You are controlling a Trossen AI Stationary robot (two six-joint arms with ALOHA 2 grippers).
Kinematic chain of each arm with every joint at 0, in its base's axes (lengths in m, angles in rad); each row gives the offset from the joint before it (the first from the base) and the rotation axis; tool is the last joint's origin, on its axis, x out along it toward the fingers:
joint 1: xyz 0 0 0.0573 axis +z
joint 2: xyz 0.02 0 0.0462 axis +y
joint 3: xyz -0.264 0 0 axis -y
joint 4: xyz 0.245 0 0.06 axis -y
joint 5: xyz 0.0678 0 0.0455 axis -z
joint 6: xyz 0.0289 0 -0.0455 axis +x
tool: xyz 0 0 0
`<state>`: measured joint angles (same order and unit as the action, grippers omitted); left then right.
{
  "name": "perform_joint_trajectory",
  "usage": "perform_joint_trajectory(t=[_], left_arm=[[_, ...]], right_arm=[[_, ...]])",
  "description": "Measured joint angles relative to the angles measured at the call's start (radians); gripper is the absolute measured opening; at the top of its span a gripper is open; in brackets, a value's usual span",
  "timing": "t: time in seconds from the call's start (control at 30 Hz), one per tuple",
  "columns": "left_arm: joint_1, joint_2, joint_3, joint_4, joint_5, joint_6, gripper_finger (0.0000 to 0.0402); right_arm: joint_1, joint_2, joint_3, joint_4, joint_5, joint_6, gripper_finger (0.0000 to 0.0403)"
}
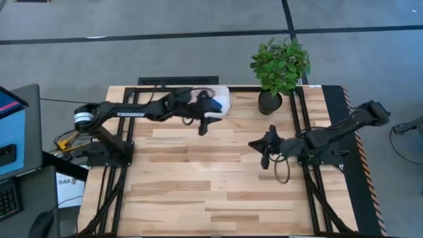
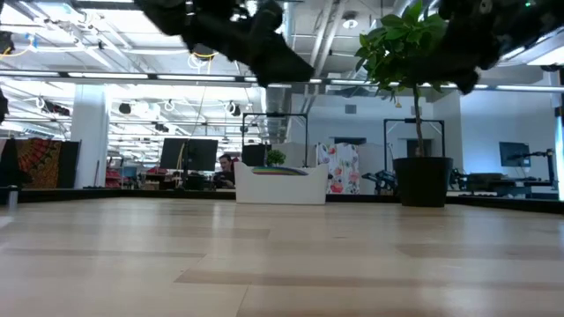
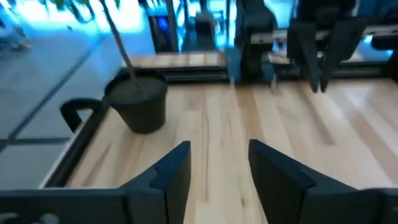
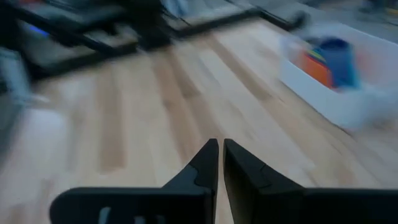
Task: Nest measuring cups in basket
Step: Return to Home Position
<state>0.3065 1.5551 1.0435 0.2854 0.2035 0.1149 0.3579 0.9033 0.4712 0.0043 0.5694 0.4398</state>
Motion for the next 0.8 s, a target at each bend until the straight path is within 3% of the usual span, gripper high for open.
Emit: perform_joint_trajectory(t=[0.17, 0.37, 0.53, 0.63, 0.8], left_arm=[[-0.015, -0.137, -0.215, 0.192, -0.015, -0.054, 0.0133], [-0.08, -0.24, -0.479, 0.556, -0.156, -0.076, 0.0112], [-0.109, -0.275, -0.65, 0.771, -0.192, -0.114, 0.0091], [-0.116, -0.294, -0.71, 0.796, -0.212, -0.117, 0.008], [-0.128, -0.334, -0.77, 0.799, -0.236, -0.122, 0.0065]], right_arm=[[-0.165, -0.096, -0.119, 0.238, -0.299, -0.165, 0.0049], [-0.326, -0.178, -0.151, 0.26, -0.471, -0.265, 0.0036], [-0.433, -0.253, -0.149, 0.242, -0.623, -0.316, 0.0016], [-0.489, -0.311, -0.149, 0.187, -0.675, -0.318, 0.0014], [-0.566, -0.407, -0.15, 0.074, -0.667, -0.318, 0.0025]])
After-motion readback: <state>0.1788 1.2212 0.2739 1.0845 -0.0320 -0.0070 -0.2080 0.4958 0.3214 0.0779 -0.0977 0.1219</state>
